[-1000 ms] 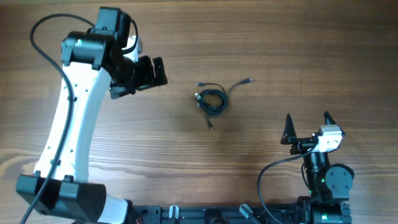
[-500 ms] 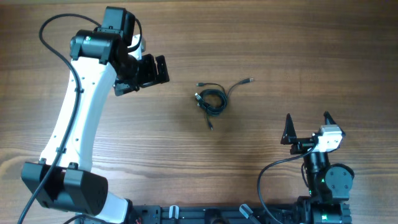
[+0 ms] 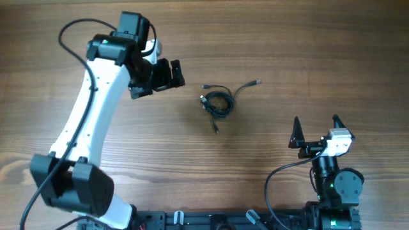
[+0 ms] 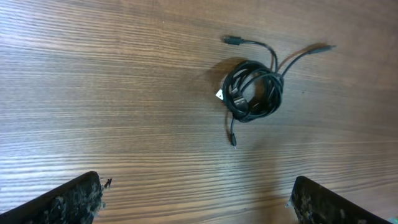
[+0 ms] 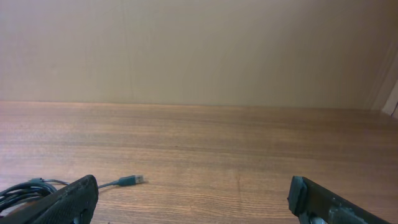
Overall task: Untangle cables
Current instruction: 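Raise the left arm and move its gripper toward the black cable bundle, then lower the left gripper over the cable coil and close on it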
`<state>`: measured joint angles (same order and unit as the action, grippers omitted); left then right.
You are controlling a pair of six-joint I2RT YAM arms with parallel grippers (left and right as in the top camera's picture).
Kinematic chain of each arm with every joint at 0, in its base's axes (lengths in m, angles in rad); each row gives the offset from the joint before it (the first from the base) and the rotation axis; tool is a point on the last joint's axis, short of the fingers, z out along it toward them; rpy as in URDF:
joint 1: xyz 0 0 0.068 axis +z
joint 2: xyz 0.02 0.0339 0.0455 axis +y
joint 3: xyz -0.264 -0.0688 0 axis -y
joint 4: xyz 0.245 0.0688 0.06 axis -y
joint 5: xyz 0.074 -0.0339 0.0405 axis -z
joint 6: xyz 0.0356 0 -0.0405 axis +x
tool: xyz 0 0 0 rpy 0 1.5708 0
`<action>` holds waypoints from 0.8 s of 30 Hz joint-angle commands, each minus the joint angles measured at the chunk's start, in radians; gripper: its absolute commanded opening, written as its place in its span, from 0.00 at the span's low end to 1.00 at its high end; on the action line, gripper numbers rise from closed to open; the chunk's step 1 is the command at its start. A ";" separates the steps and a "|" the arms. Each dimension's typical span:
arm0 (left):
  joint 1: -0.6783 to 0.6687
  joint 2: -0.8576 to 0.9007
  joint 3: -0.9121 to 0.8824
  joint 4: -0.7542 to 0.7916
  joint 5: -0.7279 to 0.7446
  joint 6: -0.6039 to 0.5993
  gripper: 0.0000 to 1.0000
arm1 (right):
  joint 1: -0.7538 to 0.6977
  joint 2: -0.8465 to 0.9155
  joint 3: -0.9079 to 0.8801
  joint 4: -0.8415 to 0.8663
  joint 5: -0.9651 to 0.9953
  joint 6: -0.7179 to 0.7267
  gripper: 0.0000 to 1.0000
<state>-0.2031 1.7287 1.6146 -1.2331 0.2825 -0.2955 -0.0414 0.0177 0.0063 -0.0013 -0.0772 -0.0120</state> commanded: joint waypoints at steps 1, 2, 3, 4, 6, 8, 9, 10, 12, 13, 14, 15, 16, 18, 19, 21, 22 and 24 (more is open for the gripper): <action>-0.003 0.036 -0.013 0.015 0.013 -0.037 1.00 | -0.004 -0.004 -0.001 0.002 0.010 0.014 1.00; -0.003 0.041 -0.013 0.017 0.017 -0.060 1.00 | -0.004 -0.004 -0.001 0.002 0.010 0.014 1.00; -0.004 0.043 -0.013 0.019 0.022 -0.071 1.00 | -0.004 -0.004 -0.001 0.002 0.010 0.014 1.00; -0.006 0.048 -0.013 0.023 0.033 -0.091 0.99 | -0.004 -0.004 -0.001 0.002 0.010 0.014 1.00; -0.017 0.055 -0.013 0.030 0.043 -0.115 1.00 | -0.004 -0.004 -0.001 0.002 0.010 0.014 1.00; -0.051 0.071 -0.014 0.042 0.042 -0.117 1.00 | -0.004 -0.004 -0.001 0.002 0.010 0.014 1.00; -0.062 0.077 -0.014 0.045 0.042 -0.117 1.00 | -0.004 -0.004 -0.001 0.002 0.010 0.014 1.00; -0.076 0.087 -0.014 0.049 0.041 -0.117 1.00 | -0.004 -0.004 -0.001 0.002 0.010 0.014 1.00; -0.105 0.109 -0.014 0.056 0.032 -0.117 1.00 | -0.004 -0.004 -0.001 0.002 0.010 0.014 1.00; -0.119 0.120 -0.014 0.058 0.023 -0.117 1.00 | -0.004 -0.004 -0.001 0.002 0.010 0.014 1.00; -0.129 0.128 -0.014 0.060 0.017 -0.117 1.00 | -0.004 -0.004 -0.001 0.002 0.010 0.014 1.00; -0.142 0.139 -0.014 0.063 0.010 -0.117 1.00 | -0.004 -0.004 -0.001 0.002 0.010 0.014 1.00; -0.154 0.150 -0.014 0.066 0.008 -0.117 1.00 | -0.004 -0.004 -0.001 0.002 0.010 0.014 1.00; -0.178 0.174 -0.014 0.074 0.008 -0.117 1.00 | -0.004 -0.004 -0.001 0.002 0.010 0.014 1.00; -0.187 0.185 -0.014 0.077 0.008 -0.117 1.00 | -0.004 -0.004 -0.001 0.002 0.010 0.014 1.00; -0.198 0.201 -0.014 0.085 0.004 -0.117 1.00 | -0.004 -0.004 -0.001 0.002 0.010 0.014 1.00; -0.200 0.206 -0.014 0.090 -0.004 -0.117 0.99 | -0.004 -0.004 -0.001 0.002 0.010 0.014 1.00; -0.201 0.216 -0.014 0.098 -0.015 -0.117 1.00 | -0.004 -0.004 -0.001 0.002 0.010 0.014 1.00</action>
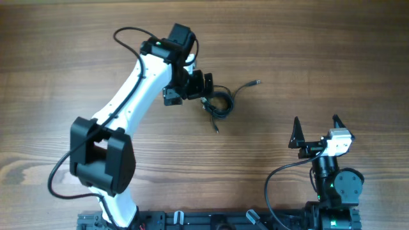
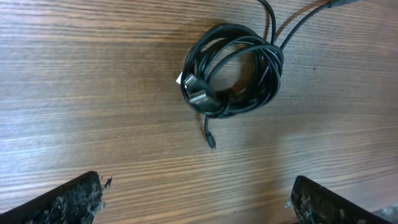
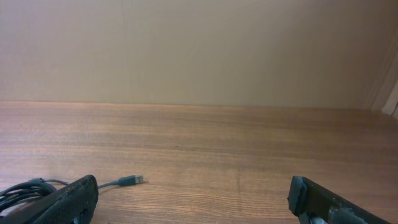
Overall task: Untangle cables
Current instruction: 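Lower the left gripper over the cable coil and close on it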
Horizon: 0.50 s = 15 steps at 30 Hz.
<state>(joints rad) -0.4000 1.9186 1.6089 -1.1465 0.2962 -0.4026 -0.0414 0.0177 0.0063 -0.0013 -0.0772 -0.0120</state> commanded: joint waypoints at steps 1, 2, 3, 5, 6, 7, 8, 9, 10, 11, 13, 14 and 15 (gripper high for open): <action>-0.004 0.029 -0.008 0.015 -0.029 -0.010 1.00 | -0.004 -0.004 -0.001 0.002 0.010 0.014 1.00; -0.004 0.032 -0.008 0.017 -0.029 -0.010 1.00 | -0.004 -0.004 -0.001 0.002 0.010 0.014 1.00; -0.004 0.032 -0.008 0.018 -0.029 -0.010 1.00 | -0.004 -0.004 -0.001 0.002 0.010 0.013 1.00; -0.004 0.032 -0.008 0.018 -0.029 -0.010 1.00 | -0.004 -0.004 -0.001 0.002 0.010 0.014 1.00; -0.004 0.032 -0.008 0.018 -0.028 -0.010 1.00 | -0.004 -0.004 -0.001 0.002 0.010 0.013 1.00; -0.004 0.032 -0.008 0.018 -0.028 -0.010 1.00 | -0.004 -0.004 -0.001 0.002 0.010 0.014 1.00; -0.005 0.034 -0.008 0.016 -0.028 -0.010 1.00 | -0.004 -0.004 -0.001 0.002 0.010 0.014 1.00; -0.008 0.034 -0.008 0.013 -0.027 -0.010 1.00 | -0.004 -0.004 -0.001 0.002 0.010 0.014 1.00; -0.011 0.037 -0.008 0.009 -0.028 -0.010 1.00 | -0.004 -0.004 -0.001 0.002 0.010 0.014 1.00; -0.016 0.038 -0.008 0.002 -0.028 -0.010 1.00 | -0.004 -0.004 -0.001 0.002 0.010 0.014 1.00; -0.029 0.043 -0.008 -0.013 -0.028 -0.010 1.00 | -0.004 -0.004 -0.001 0.002 0.010 0.014 1.00; -0.033 0.045 -0.008 -0.018 -0.028 -0.010 1.00 | -0.004 -0.004 -0.001 0.002 0.010 0.014 1.00; -0.039 0.045 -0.008 -0.021 -0.028 -0.010 1.00 | -0.004 -0.004 -0.001 0.002 0.010 0.014 1.00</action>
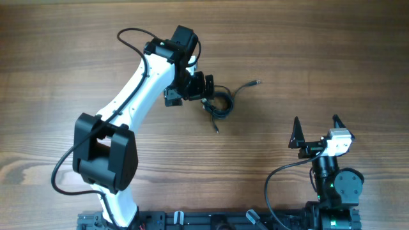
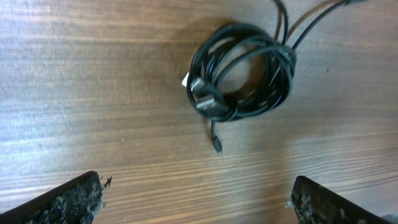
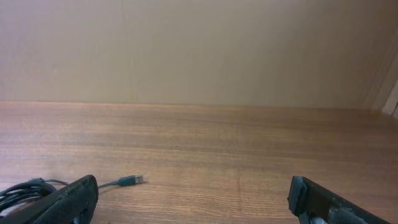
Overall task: Untangle cables
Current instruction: 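Lower the left gripper over the cable coil and close on it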
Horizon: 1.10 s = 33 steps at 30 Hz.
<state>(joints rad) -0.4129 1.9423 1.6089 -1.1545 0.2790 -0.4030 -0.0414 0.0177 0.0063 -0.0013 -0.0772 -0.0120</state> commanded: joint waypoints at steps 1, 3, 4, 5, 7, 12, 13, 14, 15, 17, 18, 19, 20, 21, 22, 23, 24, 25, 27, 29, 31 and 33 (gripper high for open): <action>-0.031 0.022 -0.009 -0.015 -0.011 -0.010 1.00 | -0.004 -0.004 -0.001 0.002 0.010 0.014 1.00; -0.043 0.022 -0.008 -0.008 -0.011 -0.010 1.00 | -0.004 -0.004 -0.001 0.002 0.010 0.014 1.00; -0.045 0.022 -0.008 -0.006 -0.011 -0.010 1.00 | -0.004 -0.004 -0.001 0.002 0.010 0.014 1.00; -0.046 0.022 -0.008 -0.003 -0.010 -0.010 1.00 | -0.004 -0.004 -0.001 0.002 0.010 0.014 1.00; -0.047 0.022 -0.008 -0.002 -0.011 -0.009 1.00 | -0.004 -0.004 -0.001 0.002 0.010 0.014 1.00; -0.048 0.022 -0.009 0.018 -0.007 -0.007 1.00 | -0.004 -0.004 -0.001 0.002 0.010 0.014 1.00; -0.051 0.025 -0.009 0.023 -0.007 -0.027 1.00 | -0.004 -0.004 -0.001 0.002 0.010 0.014 1.00; -0.056 0.025 -0.009 0.024 -0.007 -0.036 1.00 | -0.004 -0.004 -0.001 0.002 0.010 0.014 1.00; -0.060 0.026 -0.011 0.027 -0.008 -0.041 1.00 | -0.004 -0.004 -0.001 0.002 0.010 0.014 1.00; -0.071 0.026 -0.027 0.039 -0.007 -0.051 1.00 | -0.004 -0.004 -0.001 0.002 0.010 0.014 1.00; -0.077 0.027 -0.039 0.045 -0.008 -0.051 1.00 | -0.004 -0.004 -0.001 0.002 0.010 0.014 1.00; -0.082 0.027 -0.048 0.051 -0.008 -0.051 1.00 | -0.004 -0.004 -0.001 0.002 0.010 0.014 1.00; -0.089 0.027 -0.063 0.063 -0.008 -0.052 1.00 | -0.004 -0.004 -0.001 0.002 0.010 0.014 1.00; -0.093 0.027 -0.080 0.079 -0.011 -0.060 1.00 | -0.004 -0.004 -0.001 0.002 0.010 0.014 1.00; -0.096 0.027 -0.097 0.097 -0.017 -0.079 1.00 | -0.004 -0.004 -0.001 0.002 0.010 0.014 1.00; -0.096 0.027 -0.112 0.113 -0.023 -0.096 1.00 | -0.004 -0.004 -0.001 0.002 0.010 0.014 1.00; -0.095 0.027 -0.124 0.127 -0.027 -0.114 1.00 | -0.004 -0.004 -0.001 0.002 0.010 0.014 1.00; -0.094 0.027 -0.132 0.136 -0.027 -0.126 1.00 | -0.004 -0.004 -0.001 0.002 0.010 0.014 1.00; -0.093 0.027 -0.146 0.154 -0.026 -0.134 1.00 | -0.004 -0.004 -0.001 0.002 0.010 0.014 1.00; -0.093 0.027 -0.151 0.166 -0.026 -0.134 1.00 | -0.004 -0.004 -0.001 0.002 0.010 0.014 1.00; -0.094 0.028 -0.151 0.172 -0.026 -0.134 1.00 | -0.004 -0.004 -0.001 0.002 0.010 0.014 1.00; -0.096 0.028 -0.151 0.178 -0.026 -0.137 1.00 | -0.004 -0.004 -0.001 0.002 0.010 0.014 1.00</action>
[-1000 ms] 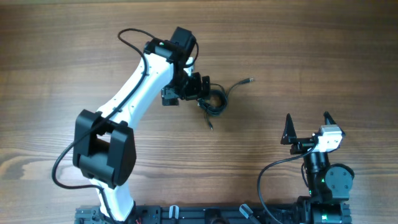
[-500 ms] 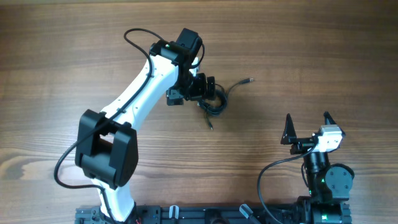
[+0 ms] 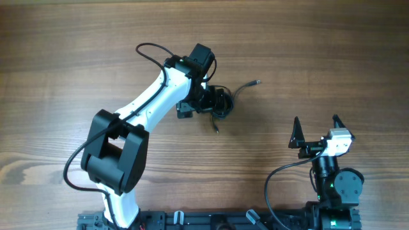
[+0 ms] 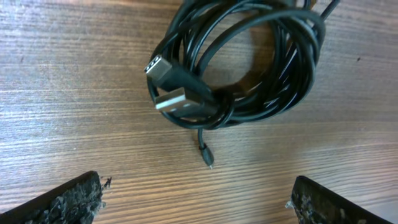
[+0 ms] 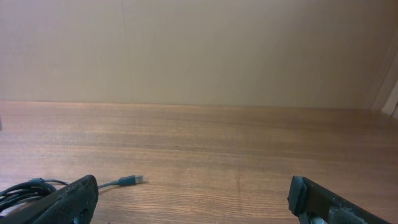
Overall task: Untangle cables
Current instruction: 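Lower the left gripper over the cable coil and close on it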
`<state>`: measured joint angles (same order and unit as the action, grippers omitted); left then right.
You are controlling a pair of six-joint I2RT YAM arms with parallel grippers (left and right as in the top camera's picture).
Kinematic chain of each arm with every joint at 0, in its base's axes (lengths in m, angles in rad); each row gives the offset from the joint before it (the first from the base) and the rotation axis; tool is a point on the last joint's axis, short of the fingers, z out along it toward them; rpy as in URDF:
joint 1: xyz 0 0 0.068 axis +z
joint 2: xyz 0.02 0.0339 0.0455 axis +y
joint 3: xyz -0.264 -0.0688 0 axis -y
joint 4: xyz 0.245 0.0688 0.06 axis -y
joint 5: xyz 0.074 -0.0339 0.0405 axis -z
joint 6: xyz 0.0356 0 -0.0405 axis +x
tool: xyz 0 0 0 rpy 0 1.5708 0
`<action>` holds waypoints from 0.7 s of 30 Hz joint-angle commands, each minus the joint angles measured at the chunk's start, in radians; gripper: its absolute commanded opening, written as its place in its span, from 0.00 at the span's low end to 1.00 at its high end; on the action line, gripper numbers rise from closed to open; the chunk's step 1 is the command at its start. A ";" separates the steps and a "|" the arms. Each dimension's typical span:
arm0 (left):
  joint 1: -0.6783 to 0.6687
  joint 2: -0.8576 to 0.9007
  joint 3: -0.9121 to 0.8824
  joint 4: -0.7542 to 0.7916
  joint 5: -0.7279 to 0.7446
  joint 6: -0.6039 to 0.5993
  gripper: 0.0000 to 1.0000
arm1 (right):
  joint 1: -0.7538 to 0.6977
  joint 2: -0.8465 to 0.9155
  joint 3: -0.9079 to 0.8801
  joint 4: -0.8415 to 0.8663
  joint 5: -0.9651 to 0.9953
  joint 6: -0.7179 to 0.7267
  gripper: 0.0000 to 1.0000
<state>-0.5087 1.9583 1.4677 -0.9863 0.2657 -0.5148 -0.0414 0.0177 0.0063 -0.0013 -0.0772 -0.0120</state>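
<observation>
A coil of black cables [image 4: 242,68] lies on the wooden table, with two silver USB plugs [image 4: 174,99] at its left and a thin end with a small plug [image 4: 208,163] trailing toward me. In the overhead view the coil [image 3: 222,102] is partly hidden by my left gripper [image 3: 214,102], which hovers open right over it. In the left wrist view its fingertips [image 4: 68,199] stand wide apart at the bottom corners. One cable end [image 3: 255,82] reaches right. My right gripper [image 3: 316,131] is open near the front right, its wrist view showing that USB end [image 5: 129,180].
The wooden table [image 3: 319,51] spreads on all sides. A beige wall [image 5: 199,50] stands behind it. The arm bases [image 3: 332,191] sit at the front edge.
My left gripper has come closer to the coil and shifted right over it; the coil now fills the top of the left wrist view. The right arm has not moved.
My left gripper was open at the far left of the table, well away from the coil. Then it stood beside the coil's left edge, staying there. Now it is low over the coil, still open. The cables and the right arm have kept their places.
</observation>
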 commanded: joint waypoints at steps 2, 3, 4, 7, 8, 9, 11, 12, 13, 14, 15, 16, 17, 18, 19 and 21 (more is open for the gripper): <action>0.000 0.014 -0.010 0.011 -0.014 -0.043 0.96 | -0.004 -0.004 -0.001 0.002 0.010 0.014 1.00; 0.000 0.015 -0.010 0.011 -0.015 -0.059 0.93 | -0.004 -0.004 -0.001 0.002 0.010 0.014 1.00; 0.000 0.018 -0.010 0.011 -0.021 -0.076 0.88 | -0.004 -0.004 -0.001 0.002 0.010 0.014 1.00; -0.003 0.019 -0.010 0.014 -0.021 -0.096 0.83 | -0.004 -0.004 -0.001 0.002 0.010 0.014 1.00; -0.006 0.019 -0.011 0.015 -0.020 -0.105 0.82 | -0.004 -0.004 -0.001 0.002 0.010 0.013 1.00; -0.010 0.019 -0.011 0.016 -0.021 -0.117 0.83 | -0.004 -0.004 -0.001 0.002 0.010 0.014 1.00; -0.020 0.019 -0.011 0.028 -0.021 -0.123 0.81 | -0.004 -0.004 -0.001 0.002 0.010 0.014 1.00; -0.027 0.019 -0.011 0.039 -0.024 -0.123 0.80 | -0.004 -0.004 -0.001 0.002 0.010 0.014 1.00; -0.032 0.019 -0.011 0.046 -0.029 -0.123 0.79 | -0.004 -0.004 -0.001 0.002 0.010 0.014 1.00; -0.039 0.019 -0.011 0.056 -0.037 -0.128 0.77 | -0.004 -0.004 -0.001 0.002 0.010 0.014 1.00; -0.045 0.019 -0.011 0.060 -0.049 -0.143 0.75 | -0.004 -0.004 -0.001 0.002 0.010 0.014 1.00; -0.049 0.019 -0.011 0.059 -0.064 -0.169 0.74 | -0.004 -0.004 -0.001 0.002 0.010 0.014 1.00; -0.054 0.019 -0.011 0.058 -0.074 -0.195 0.71 | -0.004 -0.004 -0.001 0.002 0.010 0.014 1.00; -0.059 0.019 -0.011 0.059 -0.077 -0.210 0.70 | -0.004 -0.004 -0.001 0.002 0.010 0.014 1.00; -0.064 0.019 -0.011 0.061 -0.078 -0.217 0.70 | -0.004 -0.004 -0.001 0.002 0.010 0.014 1.00; -0.075 0.019 -0.011 0.068 -0.087 -0.227 0.70 | -0.004 -0.004 -0.001 0.002 0.010 0.014 1.00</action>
<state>-0.5655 1.9610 1.4670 -0.9287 0.2203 -0.6800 -0.0414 0.0177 0.0063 -0.0013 -0.0772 -0.0120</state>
